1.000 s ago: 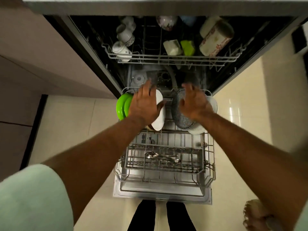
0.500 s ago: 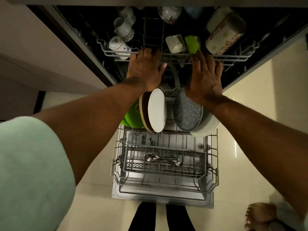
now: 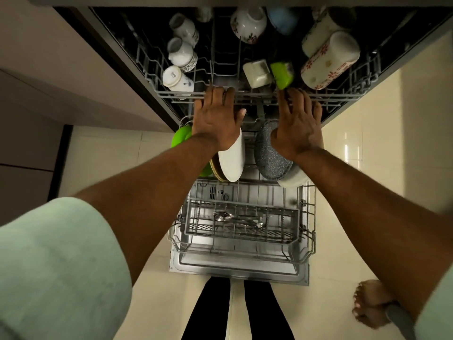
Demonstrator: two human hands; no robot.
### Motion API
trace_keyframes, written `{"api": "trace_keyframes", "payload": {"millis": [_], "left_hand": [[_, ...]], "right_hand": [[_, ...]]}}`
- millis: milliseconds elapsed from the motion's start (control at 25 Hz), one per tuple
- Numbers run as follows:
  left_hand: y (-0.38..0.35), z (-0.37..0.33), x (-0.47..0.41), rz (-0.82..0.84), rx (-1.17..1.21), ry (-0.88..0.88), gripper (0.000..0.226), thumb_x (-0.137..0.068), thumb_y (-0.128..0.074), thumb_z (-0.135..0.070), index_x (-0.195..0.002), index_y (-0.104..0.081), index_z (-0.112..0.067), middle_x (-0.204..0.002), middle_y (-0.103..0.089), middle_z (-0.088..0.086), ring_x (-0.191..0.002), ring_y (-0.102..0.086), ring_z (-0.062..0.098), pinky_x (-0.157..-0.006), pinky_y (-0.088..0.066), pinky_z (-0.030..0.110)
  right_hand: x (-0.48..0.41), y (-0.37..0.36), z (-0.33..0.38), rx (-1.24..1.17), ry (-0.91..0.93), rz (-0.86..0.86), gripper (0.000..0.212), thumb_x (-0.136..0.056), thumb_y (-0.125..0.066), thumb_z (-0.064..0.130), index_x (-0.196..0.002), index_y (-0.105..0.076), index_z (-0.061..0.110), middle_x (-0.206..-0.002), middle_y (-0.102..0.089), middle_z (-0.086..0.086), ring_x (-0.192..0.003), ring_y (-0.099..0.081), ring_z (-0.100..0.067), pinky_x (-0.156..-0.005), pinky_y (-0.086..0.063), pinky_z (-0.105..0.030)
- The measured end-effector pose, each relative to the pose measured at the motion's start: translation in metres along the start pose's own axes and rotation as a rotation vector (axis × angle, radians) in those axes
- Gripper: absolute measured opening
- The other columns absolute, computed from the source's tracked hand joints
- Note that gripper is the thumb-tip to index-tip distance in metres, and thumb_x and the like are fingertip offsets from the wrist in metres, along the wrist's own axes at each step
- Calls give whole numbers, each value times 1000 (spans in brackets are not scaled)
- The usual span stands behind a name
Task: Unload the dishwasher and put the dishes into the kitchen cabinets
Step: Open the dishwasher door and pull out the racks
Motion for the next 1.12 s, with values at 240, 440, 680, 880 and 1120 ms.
{"api": "trace_keyframes", "payload": {"millis": [240, 440, 680, 880, 1120], "left_hand": [[1, -5, 56, 218, 23, 53, 60, -98, -30, -50, -146, -30, -14, -147, -33, 15, -139, -27, 33, -108, -26, 50], [-6, -4, 98, 368, 40, 11, 62, -98, -31, -50, -150, -24, -16, -153, -27, 13, -142, -23, 32, -111, -24, 51], [-2, -11, 124, 417, 50, 24, 59, -99, -30, -49, -147, -29, -16, -151, -31, 13, -141, -27, 32, -110, -27, 51], [-2, -13, 139, 498, 111, 20, 62, -98, -31, -51, -150, -25, -17, -155, -28, 11, -145, -21, 31, -114, -24, 51], [-1, -14, 137, 497, 123, 27, 60, -99, -31, -50, -149, -25, -16, -154, -28, 12, -145, -21, 32, -113, -25, 52]], "right_hand": [[54, 0, 14, -44, -72, 176, 92, -76, -67, 30, -153, -19, 15, -152, -25, -13, -142, -20, -34, -117, -17, -49], [95, 0, 21, -40, -64, 333, 92, -79, -66, 34, -154, -16, 17, -157, -19, -13, -145, -17, -34, -117, -17, -51], [119, 15, 29, -38, -62, 390, 81, -78, -67, 31, -149, -28, 19, -150, -30, -14, -138, -28, -34, -110, -26, -48], [134, 18, 31, -30, -58, 468, 83, -80, -66, 32, -150, -24, 20, -152, -27, -11, -141, -24, -31, -114, -21, -50], [127, 24, 26, -22, -34, 507, 77, -82, -63, 32, -150, -27, 23, -151, -31, -10, -139, -30, -30, -112, -24, -47]]}}
Point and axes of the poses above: each hand's wrist, its own x-axis away from the middle knuckle, its own y-axis out of the back of the hand, z = x × y, the point moved 9 cm from there along -x, towards the middle knuckle
